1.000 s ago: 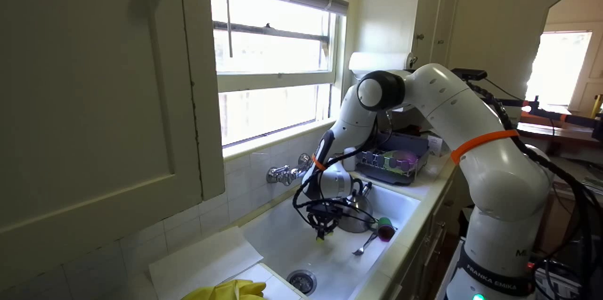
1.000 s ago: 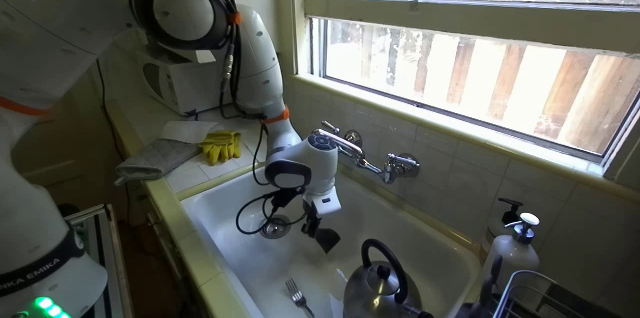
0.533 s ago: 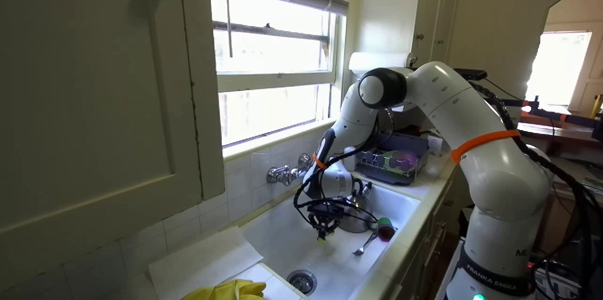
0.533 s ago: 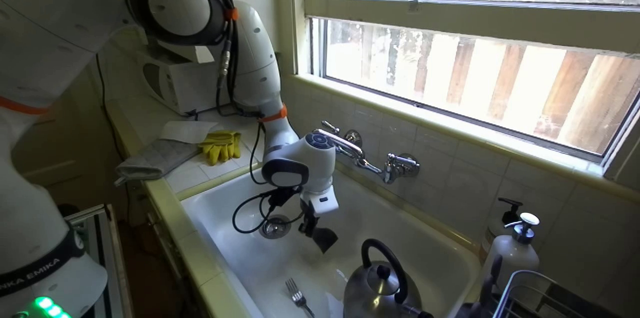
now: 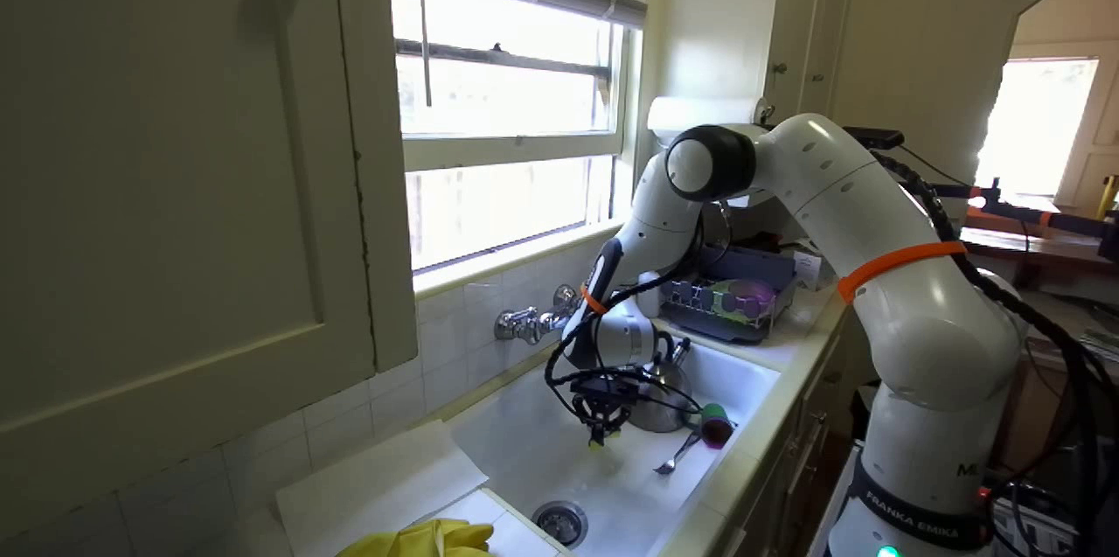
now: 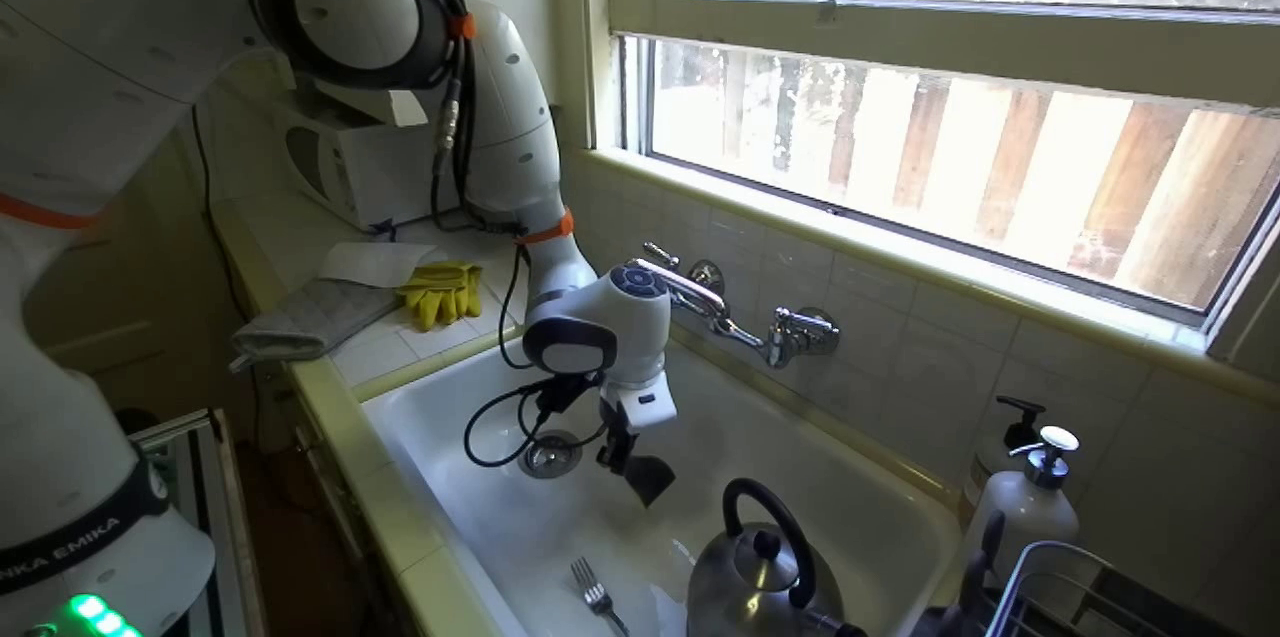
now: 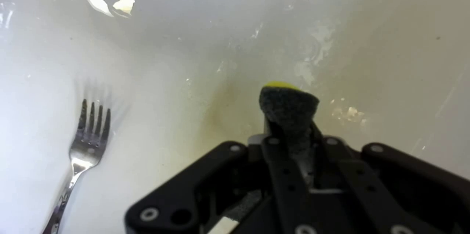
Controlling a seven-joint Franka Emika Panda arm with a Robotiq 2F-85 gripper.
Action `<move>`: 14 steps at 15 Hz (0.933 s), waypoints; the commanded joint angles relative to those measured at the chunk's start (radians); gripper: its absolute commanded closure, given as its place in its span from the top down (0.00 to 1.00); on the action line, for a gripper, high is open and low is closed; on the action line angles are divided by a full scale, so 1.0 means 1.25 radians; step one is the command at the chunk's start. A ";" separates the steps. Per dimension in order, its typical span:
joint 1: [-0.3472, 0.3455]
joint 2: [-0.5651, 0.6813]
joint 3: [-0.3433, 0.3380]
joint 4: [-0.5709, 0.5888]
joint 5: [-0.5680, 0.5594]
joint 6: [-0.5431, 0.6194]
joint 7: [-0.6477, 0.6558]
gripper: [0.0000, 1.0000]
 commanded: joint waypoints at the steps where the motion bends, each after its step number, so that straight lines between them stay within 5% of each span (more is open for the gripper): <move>1: 0.009 -0.019 -0.004 -0.023 0.017 0.003 -0.003 0.04; 8: 0.011 -0.016 -0.006 -0.019 0.016 -0.001 0.000 0.04; 9: 0.014 -0.015 -0.010 -0.019 0.015 -0.001 0.003 0.32; 14: 0.019 -0.012 -0.014 -0.016 0.011 -0.006 0.003 0.71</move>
